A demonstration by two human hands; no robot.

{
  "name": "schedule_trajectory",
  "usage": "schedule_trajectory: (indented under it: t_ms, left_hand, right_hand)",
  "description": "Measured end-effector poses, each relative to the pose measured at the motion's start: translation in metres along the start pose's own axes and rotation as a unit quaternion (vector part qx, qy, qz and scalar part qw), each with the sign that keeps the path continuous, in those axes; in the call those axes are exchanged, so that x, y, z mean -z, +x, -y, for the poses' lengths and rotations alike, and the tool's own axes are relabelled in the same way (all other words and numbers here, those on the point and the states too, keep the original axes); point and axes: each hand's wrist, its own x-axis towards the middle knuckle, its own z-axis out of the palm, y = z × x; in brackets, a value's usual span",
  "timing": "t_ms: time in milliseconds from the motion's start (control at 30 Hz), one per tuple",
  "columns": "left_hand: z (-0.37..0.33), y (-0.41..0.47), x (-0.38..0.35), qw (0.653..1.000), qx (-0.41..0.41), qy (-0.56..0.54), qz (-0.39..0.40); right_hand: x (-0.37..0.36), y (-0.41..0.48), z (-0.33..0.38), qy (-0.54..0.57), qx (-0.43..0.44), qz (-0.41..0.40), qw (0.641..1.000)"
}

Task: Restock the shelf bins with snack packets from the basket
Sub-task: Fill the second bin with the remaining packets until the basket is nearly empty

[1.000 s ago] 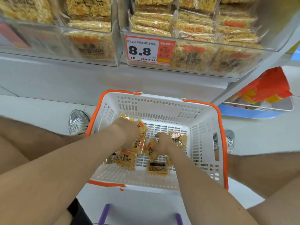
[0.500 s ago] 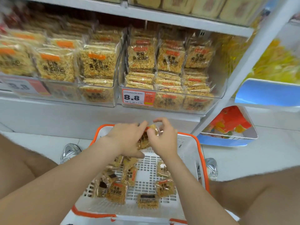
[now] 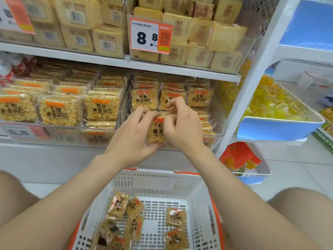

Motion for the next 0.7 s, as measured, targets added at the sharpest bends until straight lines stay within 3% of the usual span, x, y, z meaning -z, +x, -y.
schedule_trajectory:
  t_ms: [167, 333, 500, 700]
  left_hand:
    - [0.005, 0.029, 0.001, 0.998, 0.053, 0.027, -0.009]
    - [0.009, 0.052, -0.011, 0.993, 0.118, 0.012, 0.028]
    - [0.005, 0.07, -0.022, 0.976, 0.187, -0.1, 0.043]
    - [-0.002, 0.074, -0.023, 0.962, 0.23, -0.14, 0.042]
  right_hand:
    - [0.012, 0.049, -0.007, -0.123, -0.027, 0.152, 0.98]
    - [0.025, 0.083, -0.02, -0.059, -0.085, 0.319, 0.942]
    - [0.029, 0.082, -0.043, 0.052, -0.176, 0.294, 0.938]
    - [0.037, 0.078, -0.052, 0.03, -0.182, 0.311, 0.932]
